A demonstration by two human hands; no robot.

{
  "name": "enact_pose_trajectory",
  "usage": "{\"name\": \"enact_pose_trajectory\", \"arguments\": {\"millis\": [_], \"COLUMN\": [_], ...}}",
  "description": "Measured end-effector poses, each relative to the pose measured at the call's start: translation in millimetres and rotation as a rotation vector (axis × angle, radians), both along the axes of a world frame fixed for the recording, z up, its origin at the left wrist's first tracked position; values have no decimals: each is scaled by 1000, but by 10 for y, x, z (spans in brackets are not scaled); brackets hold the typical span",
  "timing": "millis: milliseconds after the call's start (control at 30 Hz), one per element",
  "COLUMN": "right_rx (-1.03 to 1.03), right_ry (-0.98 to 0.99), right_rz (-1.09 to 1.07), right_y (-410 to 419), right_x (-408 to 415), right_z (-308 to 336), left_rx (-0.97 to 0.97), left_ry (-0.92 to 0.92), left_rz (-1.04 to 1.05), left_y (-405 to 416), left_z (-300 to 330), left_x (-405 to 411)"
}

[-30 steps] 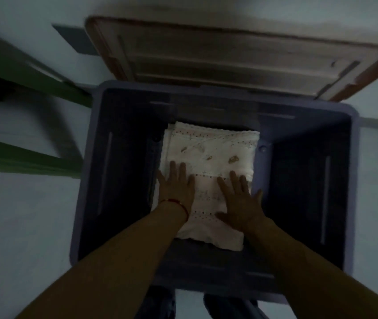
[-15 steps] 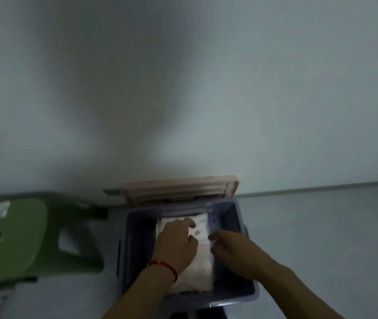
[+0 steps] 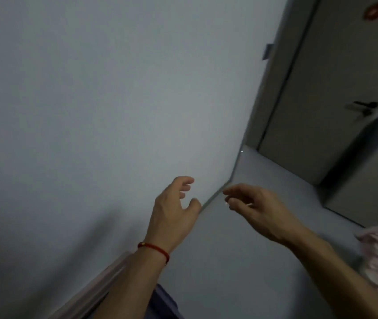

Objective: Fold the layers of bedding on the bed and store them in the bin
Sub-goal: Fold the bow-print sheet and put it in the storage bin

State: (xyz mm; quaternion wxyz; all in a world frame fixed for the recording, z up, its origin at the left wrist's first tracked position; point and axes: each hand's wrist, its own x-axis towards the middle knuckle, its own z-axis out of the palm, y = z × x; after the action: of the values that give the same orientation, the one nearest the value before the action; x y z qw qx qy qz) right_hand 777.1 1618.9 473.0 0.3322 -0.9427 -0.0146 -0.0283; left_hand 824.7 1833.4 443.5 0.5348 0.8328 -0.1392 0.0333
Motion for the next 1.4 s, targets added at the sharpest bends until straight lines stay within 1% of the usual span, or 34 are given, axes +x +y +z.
{"name": "enact_pose_trajectory", "arguments": {"millis": [100,133,200,333,400,500,667,733,867,900,967,1033,1067,1100,1167,1233,1400], "right_rx": [41,54,74,130,145,169,214,224,245,246,273,260,254,262,252,231,228], "right_ry": [-80,-109,-147,-230,-244,-258,-297,-313,-315,-314,-312,-324,-303,-321,-315,-320,-425], "right_rz": [-163,-236,-320,-507,-562,-659,-785,-851,-957,-991,-1050,-1136,-1152,-1223,-1294,-1382,-1595], "right_y": [-589,-894,-1219,-2241,-2771,-3677,-4788,-5279,-6016,-6299,-6642,-7165,-7250,-7561,-7959,-8386,-9539], "right_x": [-222,-327,-387,-620,-716,-894,-991,-937,-726,-618,-458,-224,-153,-34,126,209,242], "right_z": [219,289,345,426,457,533,578,513,354,301,247,173,171,168,150,180,96], "left_rx": [15,28,33,70,73,65,35,42,52,51,49,42,46,45,71,95,117], "left_ry": [-54,-82,-115,-163,-168,-121,-126,-135,-109,-117,-114,-133,-121,-129,-145,-180,-211], "left_rz": [-168,-232,-306,-452,-499,-586,-726,-794,-894,-922,-962,-1028,-1032,-1113,-1215,-1312,-1512], "left_y": [-658,-1031,-1424,-2655,-3290,-4375,-5761,-6350,-7205,-7541,-7958,-8627,-8763,-9236,-9831,-10460,-11849], "left_z": [354,481,645,856,931,1053,1101,1040,870,808,760,679,684,711,729,768,760], "left_x": [9,17,22,29,21,-47,-31,63,395,567,811,1162,1258,1434,1619,1684,1653]}}
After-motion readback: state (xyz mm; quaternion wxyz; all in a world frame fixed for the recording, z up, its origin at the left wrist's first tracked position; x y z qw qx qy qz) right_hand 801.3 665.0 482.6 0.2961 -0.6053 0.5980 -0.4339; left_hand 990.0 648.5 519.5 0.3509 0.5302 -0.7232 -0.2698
